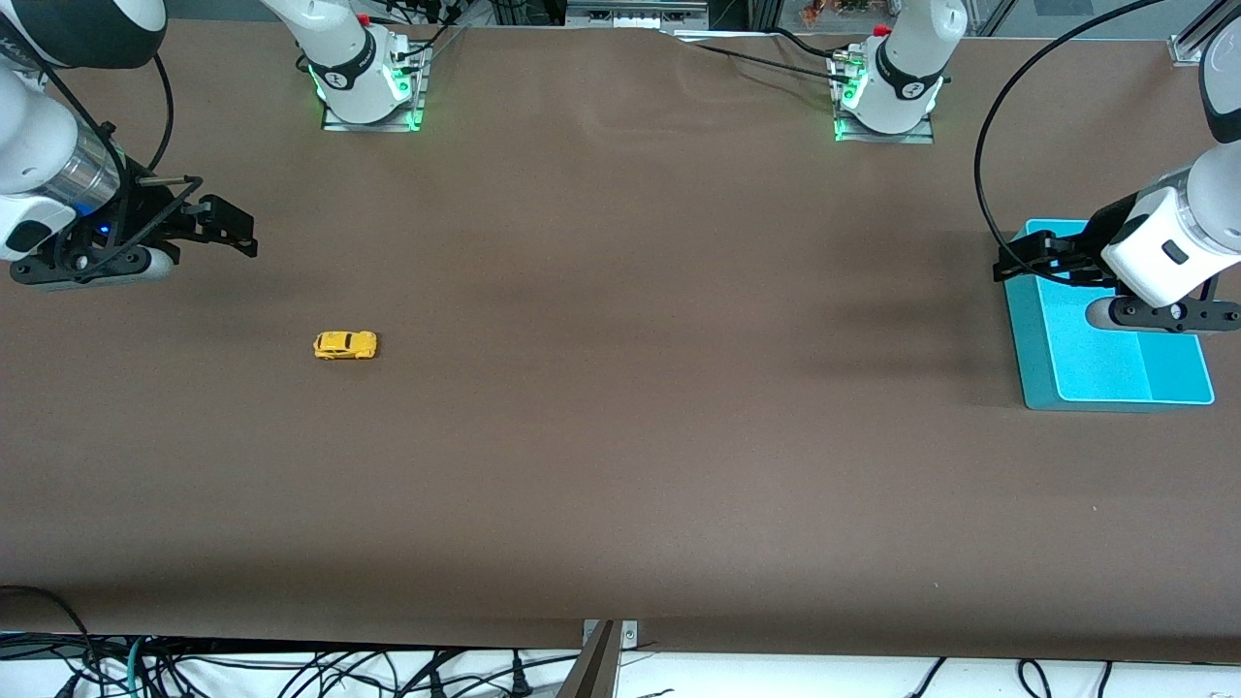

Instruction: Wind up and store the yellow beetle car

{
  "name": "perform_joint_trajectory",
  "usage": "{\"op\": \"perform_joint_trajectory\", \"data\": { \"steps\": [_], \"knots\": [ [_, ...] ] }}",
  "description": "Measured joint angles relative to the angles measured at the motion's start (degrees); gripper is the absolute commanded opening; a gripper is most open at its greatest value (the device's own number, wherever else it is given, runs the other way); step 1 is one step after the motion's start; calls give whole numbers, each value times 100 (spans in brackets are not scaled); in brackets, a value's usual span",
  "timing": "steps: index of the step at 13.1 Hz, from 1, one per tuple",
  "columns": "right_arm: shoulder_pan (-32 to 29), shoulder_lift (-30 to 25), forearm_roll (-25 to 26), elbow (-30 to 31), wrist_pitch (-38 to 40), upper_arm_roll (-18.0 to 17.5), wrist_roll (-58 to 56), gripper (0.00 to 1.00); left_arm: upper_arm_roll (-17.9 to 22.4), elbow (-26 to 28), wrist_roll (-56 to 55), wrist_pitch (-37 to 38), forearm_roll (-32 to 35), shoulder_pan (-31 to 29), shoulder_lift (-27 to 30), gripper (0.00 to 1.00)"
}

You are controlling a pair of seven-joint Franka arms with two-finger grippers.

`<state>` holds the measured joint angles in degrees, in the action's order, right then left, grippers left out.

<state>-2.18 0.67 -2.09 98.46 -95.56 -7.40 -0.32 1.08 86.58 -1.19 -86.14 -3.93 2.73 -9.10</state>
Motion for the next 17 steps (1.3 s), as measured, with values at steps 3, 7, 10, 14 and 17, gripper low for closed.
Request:
{"op": "perform_joint_trajectory", "data": {
  "steps": [3, 7, 10, 14, 17],
  "knots": [
    [0, 0, -1, -18, 35, 0, 21, 100, -1, -2, 0, 0, 61, 0, 0, 100],
    [0, 0, -1, -18, 39, 0, 23, 100, -5, -4, 0, 0, 62, 0, 0, 100],
    [0, 0, -2, -18, 51, 0, 23, 100, -7, -4, 0, 0, 62, 1, 1, 100],
    [0, 0, -1, -18, 115, 0, 23, 100, -7, -6, 3, 0, 62, 1, 2, 100],
    [0, 0, -1, -18, 138, 0, 23, 100, -7, -6, 3, 0, 62, 1, 2, 100]
  ]
}}
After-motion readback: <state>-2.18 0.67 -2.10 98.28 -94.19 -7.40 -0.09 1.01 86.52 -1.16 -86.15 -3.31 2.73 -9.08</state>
